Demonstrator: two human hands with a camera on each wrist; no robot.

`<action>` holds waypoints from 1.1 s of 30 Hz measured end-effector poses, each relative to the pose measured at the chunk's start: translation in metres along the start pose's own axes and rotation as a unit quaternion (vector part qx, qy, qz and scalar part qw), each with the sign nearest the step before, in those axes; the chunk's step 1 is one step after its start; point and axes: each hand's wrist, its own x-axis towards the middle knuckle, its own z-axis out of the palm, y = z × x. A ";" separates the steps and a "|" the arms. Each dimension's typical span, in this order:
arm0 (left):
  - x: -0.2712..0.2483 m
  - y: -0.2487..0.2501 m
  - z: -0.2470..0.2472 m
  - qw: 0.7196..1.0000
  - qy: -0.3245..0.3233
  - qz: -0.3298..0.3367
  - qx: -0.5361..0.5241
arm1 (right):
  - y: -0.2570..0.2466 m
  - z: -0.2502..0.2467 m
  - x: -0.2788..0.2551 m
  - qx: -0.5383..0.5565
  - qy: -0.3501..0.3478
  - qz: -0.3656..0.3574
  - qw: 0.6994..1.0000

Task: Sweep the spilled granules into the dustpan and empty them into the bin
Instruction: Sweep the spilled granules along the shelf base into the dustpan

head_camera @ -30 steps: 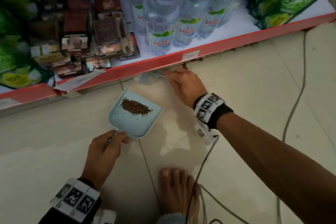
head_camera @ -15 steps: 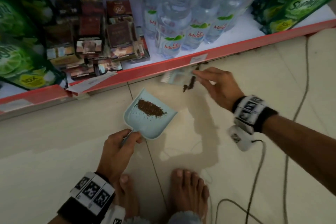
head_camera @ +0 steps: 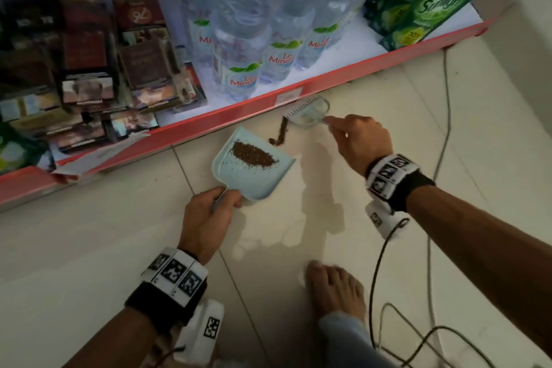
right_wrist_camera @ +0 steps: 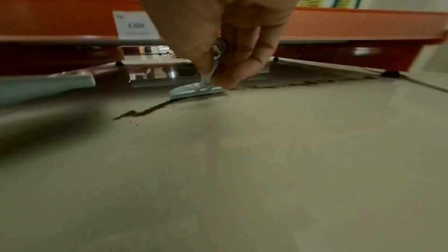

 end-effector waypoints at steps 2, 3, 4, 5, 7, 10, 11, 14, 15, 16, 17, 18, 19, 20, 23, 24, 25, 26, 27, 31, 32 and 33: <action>0.001 0.004 0.006 1.000 0.000 0.002 0.001 | 0.013 -0.007 -0.011 0.049 0.019 -0.024 0.998; 0.000 0.005 0.008 1.000 0.002 0.000 0.002 | 0.016 -0.009 -0.014 0.083 0.029 -0.042 0.995; -0.001 0.006 0.011 1.000 0.004 -0.003 0.002 | 0.016 -0.010 -0.014 0.117 0.038 -0.059 0.991; -0.003 0.008 0.012 1.000 0.007 -0.006 -0.002 | 0.012 -0.010 -0.012 0.149 0.039 -0.075 0.985; -0.008 0.010 0.015 1.000 0.013 -0.007 -0.005 | -0.004 -0.007 -0.004 0.199 0.027 -0.116 0.973; -0.019 0.005 0.016 0.999 0.040 -0.014 0.004 | -0.030 -0.001 0.012 0.227 -0.017 -0.172 0.959; -0.022 0.000 0.015 0.998 0.053 -0.020 0.009 | -0.034 0.001 0.017 0.211 -0.036 -0.196 0.957; -0.032 -0.013 0.012 0.995 0.092 -0.043 0.019 | -0.021 -0.003 0.029 0.134 -0.100 -0.269 0.948; -0.035 -0.014 0.009 0.994 0.093 -0.050 0.015 | -0.010 -0.005 0.029 0.101 -0.117 -0.283 0.947; -0.038 -0.014 0.008 0.994 0.096 -0.053 0.012 | 0.003 -0.008 0.031 0.069 -0.128 -0.292 0.945; -0.041 -0.014 0.009 0.993 0.107 -0.058 0.011 | 0.016 -0.011 0.033 0.052 -0.125 -0.304 0.943; -0.043 -0.014 0.011 0.991 0.121 -0.065 0.006 | 0.028 -0.015 0.036 0.042 -0.115 -0.313 0.942; -0.045 -0.013 0.013 0.989 0.132 -0.072 0.002 | 0.040 -0.019 0.040 0.046 -0.101 -0.318 0.941; -0.048 -0.010 0.016 0.987 0.140 -0.075 0.001 | 0.050 -0.022 0.044 0.061 -0.083 -0.321 0.942; -0.052 0.000 0.023 0.987 0.145 -0.075 0.005 | 0.060 -0.026 0.052 0.135 -0.031 -0.343 0.929; -0.053 0.002 0.024 0.988 0.140 -0.072 0.007 | 0.057 -0.026 0.054 0.154 -0.029 -0.356 0.922; -0.055 0.004 0.025 0.989 0.131 -0.065 0.012 | 0.051 -0.026 0.054 0.169 -0.036 -0.367 0.914; -0.057 0.005 0.026 0.991 0.119 -0.055 0.021 | 0.044 -0.025 0.054 0.182 -0.046 -0.376 0.907; -0.059 0.005 0.026 0.992 0.111 -0.046 0.031 | 0.037 -0.023 0.054 0.190 -0.059 -0.385 0.901; -0.064 -0.005 0.028 0.991 0.117 -0.041 0.043 | 0.022 -0.013 0.053 0.134 -0.120 -0.405 0.896; -0.063 -0.008 0.029 0.991 0.116 -0.049 0.038 | 0.025 -0.012 0.055 0.113 -0.129 -0.401 0.900; -0.063 -0.011 0.030 0.992 0.109 -0.058 0.029 | 0.032 -0.012 0.056 0.101 -0.137 -0.392 0.904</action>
